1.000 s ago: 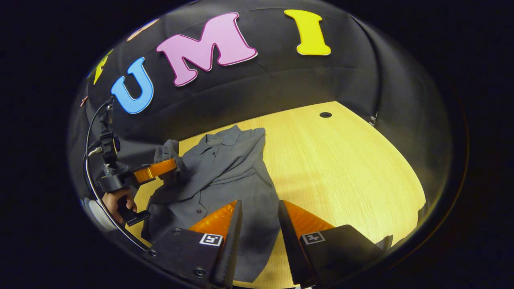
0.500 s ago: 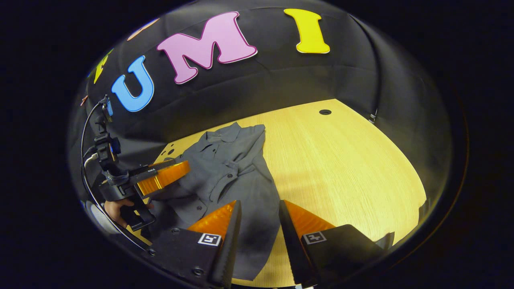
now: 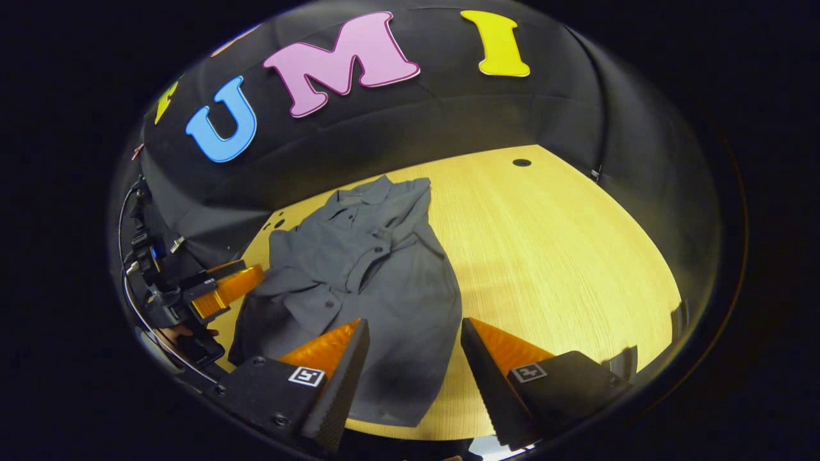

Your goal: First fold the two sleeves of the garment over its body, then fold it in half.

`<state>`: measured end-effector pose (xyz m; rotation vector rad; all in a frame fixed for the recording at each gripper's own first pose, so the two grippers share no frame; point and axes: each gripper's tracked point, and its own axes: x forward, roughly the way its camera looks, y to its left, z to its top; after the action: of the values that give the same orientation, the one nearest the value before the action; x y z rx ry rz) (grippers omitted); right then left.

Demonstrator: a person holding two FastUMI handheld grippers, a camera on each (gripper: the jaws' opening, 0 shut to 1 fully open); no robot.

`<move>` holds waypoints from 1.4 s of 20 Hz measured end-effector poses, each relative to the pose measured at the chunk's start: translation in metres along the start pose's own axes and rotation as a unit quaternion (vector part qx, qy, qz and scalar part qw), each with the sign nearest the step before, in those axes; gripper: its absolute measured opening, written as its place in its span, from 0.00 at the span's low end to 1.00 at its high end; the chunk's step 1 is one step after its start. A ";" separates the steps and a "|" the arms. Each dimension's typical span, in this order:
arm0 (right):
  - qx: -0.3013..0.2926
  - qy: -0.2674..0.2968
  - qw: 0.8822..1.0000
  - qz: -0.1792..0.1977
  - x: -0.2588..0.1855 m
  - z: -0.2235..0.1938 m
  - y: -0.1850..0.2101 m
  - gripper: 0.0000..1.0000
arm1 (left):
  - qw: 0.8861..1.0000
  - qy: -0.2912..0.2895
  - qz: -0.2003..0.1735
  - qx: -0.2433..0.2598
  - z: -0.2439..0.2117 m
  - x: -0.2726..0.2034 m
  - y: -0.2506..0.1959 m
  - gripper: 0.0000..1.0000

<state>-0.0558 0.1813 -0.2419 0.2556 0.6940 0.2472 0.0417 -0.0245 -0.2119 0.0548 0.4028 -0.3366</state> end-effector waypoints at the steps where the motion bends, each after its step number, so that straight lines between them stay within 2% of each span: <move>1: 0.000 0.008 1.000 -0.003 -0.004 -0.008 0.001 0.92 | 1.000 0.006 0.005 -0.012 -0.008 -0.011 0.006 0.96; 3: 0.001 0.023 1.000 -0.005 -0.010 -0.025 0.003 0.98 | 0.999 0.020 0.016 -0.030 -0.026 -0.033 0.018 0.96; 7: 0.000 0.051 0.999 -0.010 -0.018 -0.056 0.008 0.98 | 0.996 0.065 0.031 -0.058 -0.072 -0.073 0.039 0.96; 14: -0.008 0.090 0.996 -0.023 -0.016 -0.097 0.019 0.98 | 0.989 0.118 0.074 -0.045 -0.129 -0.113 0.086 0.96; 19: -0.021 0.124 0.991 -0.042 -0.002 -0.121 0.012 0.98 | 0.980 0.171 0.086 -0.048 -0.171 -0.107 0.099 0.96; 23: -0.034 0.138 0.988 -0.054 0.011 -0.127 0.012 0.99 | 0.975 0.192 0.096 -0.064 -0.184 -0.097 0.103 0.96; 26: -0.071 0.141 0.985 -0.068 0.031 -0.132 0.010 0.99 | 0.968 0.221 0.105 -0.046 -0.198 -0.087 0.108 0.96; 28: -0.116 0.140 0.981 -0.074 0.037 -0.130 0.010 0.98 | 0.970 0.214 0.104 -0.052 -0.191 -0.083 0.106 0.98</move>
<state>-0.1153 0.2212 -0.3568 -0.0559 0.9510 0.2216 -0.0670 0.1236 -0.3565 0.0669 0.8363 -0.0929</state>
